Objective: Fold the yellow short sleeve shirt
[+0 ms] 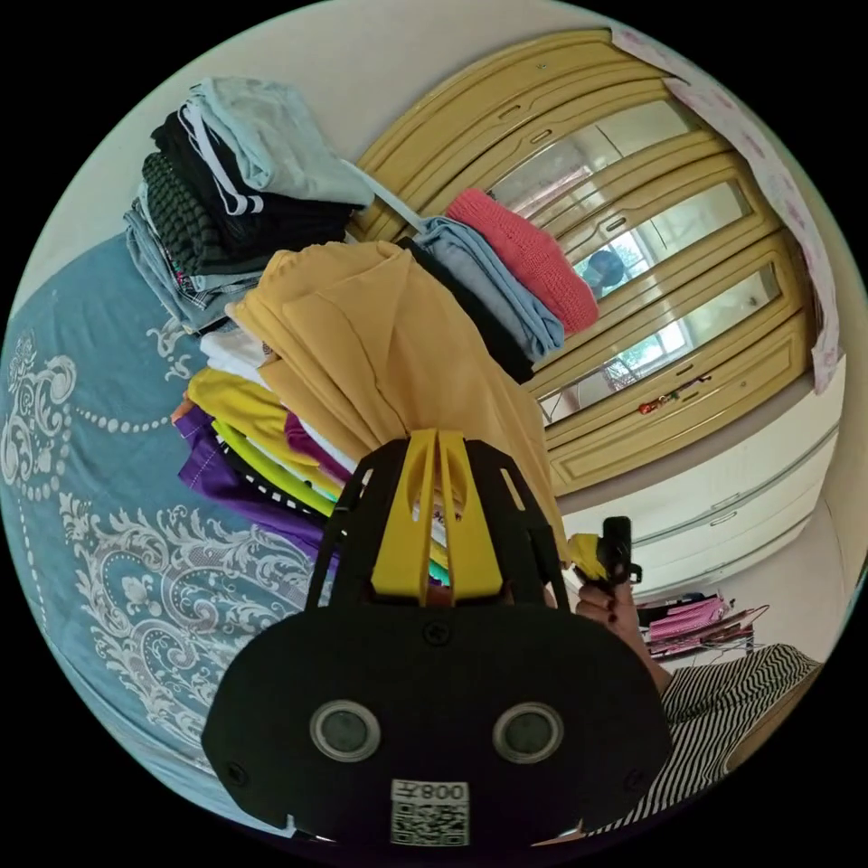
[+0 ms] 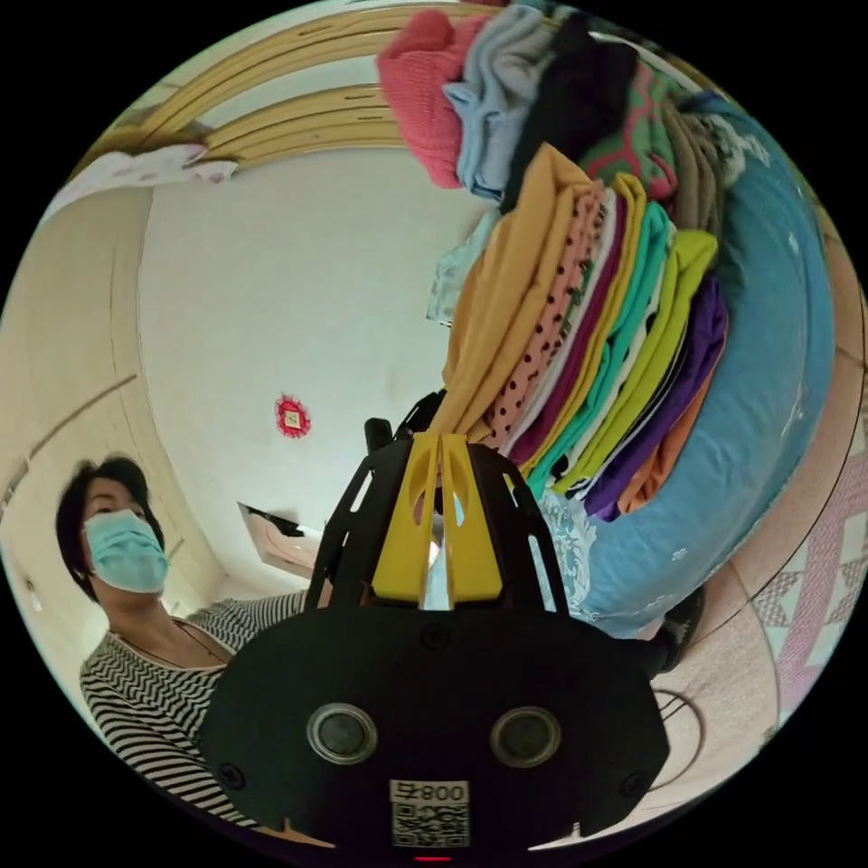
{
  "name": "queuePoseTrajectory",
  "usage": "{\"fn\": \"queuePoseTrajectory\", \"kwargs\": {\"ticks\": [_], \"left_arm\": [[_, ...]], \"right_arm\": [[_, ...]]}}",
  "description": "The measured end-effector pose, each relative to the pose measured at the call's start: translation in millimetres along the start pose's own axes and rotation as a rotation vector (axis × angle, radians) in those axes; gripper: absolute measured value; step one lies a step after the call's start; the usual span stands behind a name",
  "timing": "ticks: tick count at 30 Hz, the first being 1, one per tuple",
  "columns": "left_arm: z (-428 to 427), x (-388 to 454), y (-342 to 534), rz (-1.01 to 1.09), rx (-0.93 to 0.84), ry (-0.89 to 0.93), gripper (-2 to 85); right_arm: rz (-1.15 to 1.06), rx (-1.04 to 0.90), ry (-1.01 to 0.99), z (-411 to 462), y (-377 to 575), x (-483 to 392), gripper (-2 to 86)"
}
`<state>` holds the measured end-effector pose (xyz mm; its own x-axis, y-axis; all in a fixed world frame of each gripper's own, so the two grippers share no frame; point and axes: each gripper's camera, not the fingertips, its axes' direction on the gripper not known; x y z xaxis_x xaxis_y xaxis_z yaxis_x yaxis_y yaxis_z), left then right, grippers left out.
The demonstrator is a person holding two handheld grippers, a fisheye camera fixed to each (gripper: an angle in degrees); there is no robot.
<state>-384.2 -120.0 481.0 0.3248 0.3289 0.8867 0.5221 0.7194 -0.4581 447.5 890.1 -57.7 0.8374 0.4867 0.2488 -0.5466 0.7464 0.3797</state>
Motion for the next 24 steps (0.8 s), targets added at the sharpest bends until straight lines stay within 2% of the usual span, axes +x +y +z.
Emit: {"fn": "queuePoseTrajectory", "kwargs": {"ticks": [4,5,9,11,16,18,21,24], "left_arm": [[-5,37,4,0.08,0.057,0.052,0.3],[-2,50,7,0.121,0.053,0.05,0.3],[23,77,21,0.219,-0.062,-0.114,0.2],[24,84,30,0.208,-0.051,-0.12,0.2],[-5,97,33,0.191,0.061,-0.138,0.2],[-14,98,34,0.172,0.094,-0.166,0.2],[-15,95,40,0.111,0.072,-0.248,0.3],[-6,93,52,0.096,-0.026,-0.254,0.2]], "right_arm": [[-0.214,-0.021,0.197,9,-28,-62,0.1],[-0.284,-0.044,0.298,20,-37,-79,0.1],[-0.435,-0.176,0.658,74,-46,-107,0.1],[-0.475,-0.203,0.741,89,-42,-116,0.1],[-0.548,-0.148,0.772,78,-50,-170,0.1],[-0.589,-0.057,0.81,63,-67,-200,0.1],[-0.603,0.019,0.875,49,-101,-225,0.1],[-0.561,-0.031,0.954,54,-137,-230,0.1]]}}
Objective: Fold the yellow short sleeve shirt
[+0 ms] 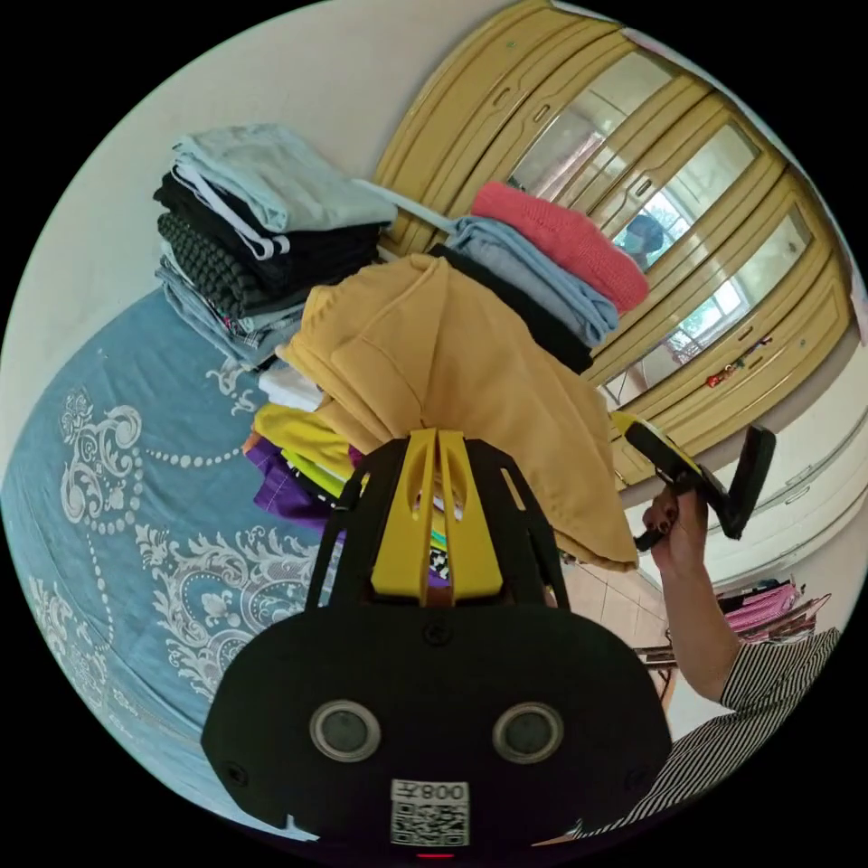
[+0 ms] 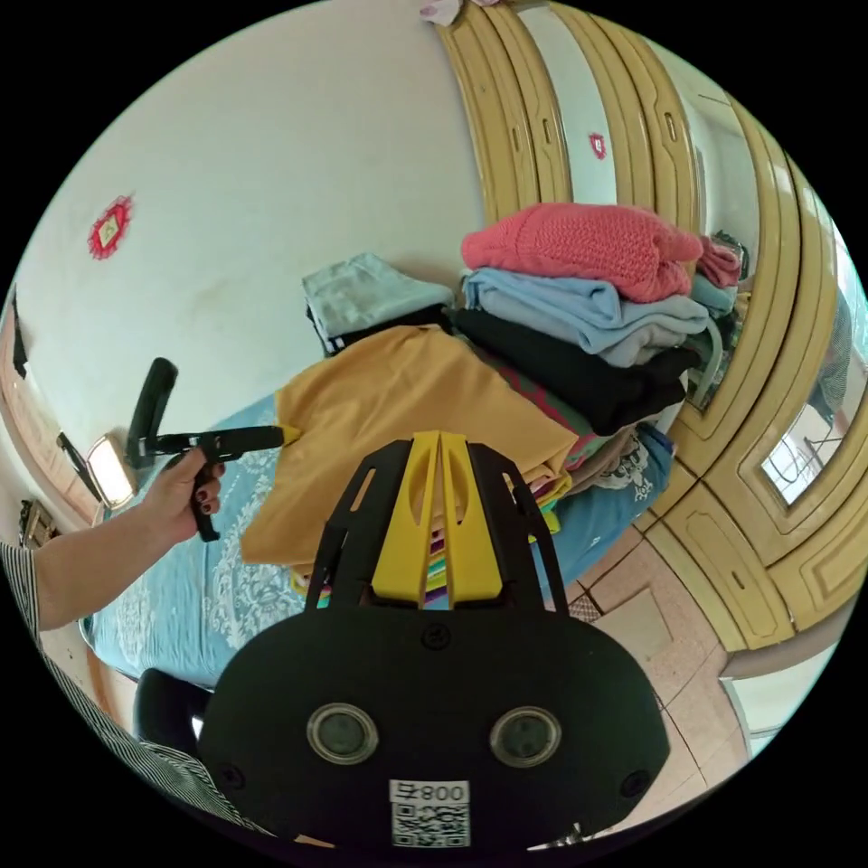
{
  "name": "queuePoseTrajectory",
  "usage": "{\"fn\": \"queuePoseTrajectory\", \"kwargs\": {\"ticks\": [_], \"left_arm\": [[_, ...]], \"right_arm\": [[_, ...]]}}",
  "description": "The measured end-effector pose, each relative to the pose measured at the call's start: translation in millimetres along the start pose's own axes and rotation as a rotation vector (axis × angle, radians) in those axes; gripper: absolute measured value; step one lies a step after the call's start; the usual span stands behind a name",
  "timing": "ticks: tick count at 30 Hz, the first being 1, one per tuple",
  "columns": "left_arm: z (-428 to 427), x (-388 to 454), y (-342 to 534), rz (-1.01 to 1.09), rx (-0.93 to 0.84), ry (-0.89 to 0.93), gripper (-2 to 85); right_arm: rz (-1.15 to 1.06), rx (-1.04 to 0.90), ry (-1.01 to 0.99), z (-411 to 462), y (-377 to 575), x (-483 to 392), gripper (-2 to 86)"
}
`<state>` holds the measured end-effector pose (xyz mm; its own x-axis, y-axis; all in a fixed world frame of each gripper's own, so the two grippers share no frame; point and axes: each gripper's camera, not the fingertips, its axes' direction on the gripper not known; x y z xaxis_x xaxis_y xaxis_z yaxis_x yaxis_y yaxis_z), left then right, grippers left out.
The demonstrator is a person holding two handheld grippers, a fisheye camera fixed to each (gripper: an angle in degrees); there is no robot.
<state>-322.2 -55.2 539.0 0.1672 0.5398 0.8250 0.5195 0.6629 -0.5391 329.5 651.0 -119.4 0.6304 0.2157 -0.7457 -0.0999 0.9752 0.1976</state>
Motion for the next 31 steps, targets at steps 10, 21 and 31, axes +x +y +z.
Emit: {"fn": "queuePoseTrajectory", "kwargs": {"ticks": [10,21,31], "left_arm": [[-60,71,105,0.142,0.158,0.15,0.3],[-123,139,220,0.258,0.174,-0.032,0.2],[-266,233,434,0.542,0.442,-0.595,1.4]], "right_arm": [[-0.037,0.053,-0.112,-89,-39,-26,0.2],[-0.138,-0.012,-0.131,-177,-73,-84,0.1],[-0.34,0.291,-0.046,-363,-78,-152,0.1]]}}
